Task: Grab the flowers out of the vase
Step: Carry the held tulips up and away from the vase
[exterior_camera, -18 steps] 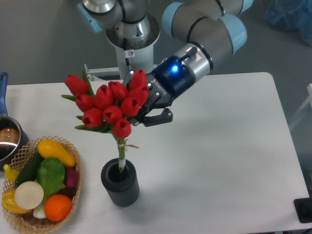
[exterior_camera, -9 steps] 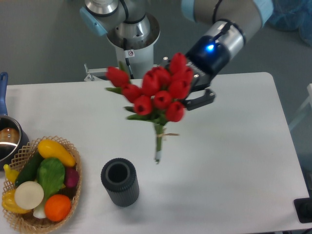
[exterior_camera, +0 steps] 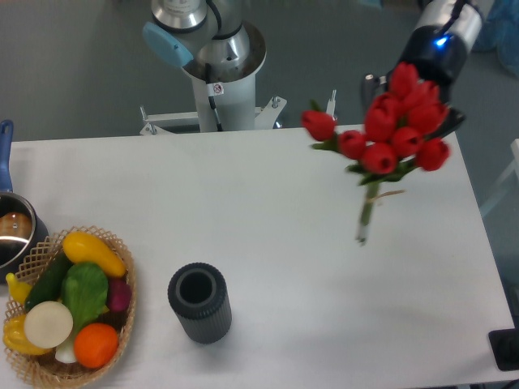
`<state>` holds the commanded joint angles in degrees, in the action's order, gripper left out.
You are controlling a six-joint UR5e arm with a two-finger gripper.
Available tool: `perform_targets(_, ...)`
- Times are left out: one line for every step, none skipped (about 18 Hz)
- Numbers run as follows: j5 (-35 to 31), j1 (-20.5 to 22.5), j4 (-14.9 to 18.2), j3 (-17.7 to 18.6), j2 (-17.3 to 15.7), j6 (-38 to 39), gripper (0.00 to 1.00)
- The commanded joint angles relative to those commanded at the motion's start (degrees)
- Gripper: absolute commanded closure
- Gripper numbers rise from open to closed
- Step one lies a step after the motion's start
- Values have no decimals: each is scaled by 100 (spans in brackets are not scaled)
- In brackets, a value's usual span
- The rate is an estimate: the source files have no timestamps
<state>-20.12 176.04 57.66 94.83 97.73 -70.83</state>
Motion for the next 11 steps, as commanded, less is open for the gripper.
perform_targets(-166, 52, 0, 0, 0, -36, 70)
perform_targets(-420, 62, 0, 0, -9, -45, 70)
perform_targets(-736, 53, 0, 0, -17, -45, 70)
perform_targets(-1061, 36, 0, 0, -17, -45, 70)
perform_targets(-1317, 27, 0, 9, -26, -71, 70)
perform_targets(-1433, 27, 9, 9, -26, -106, 70)
perform_targets(-1451, 18, 9, 35, -18, -132, 70)
perform_targets(-1460, 9, 9, 44, -17, -141, 70)
perform_targets(-1460, 9, 9, 53, -17, -141, 70)
perform_targets(-1460, 9, 9, 61, -17, -141, 70)
perform_targets(-1469, 9, 9, 105, -26, -141, 70)
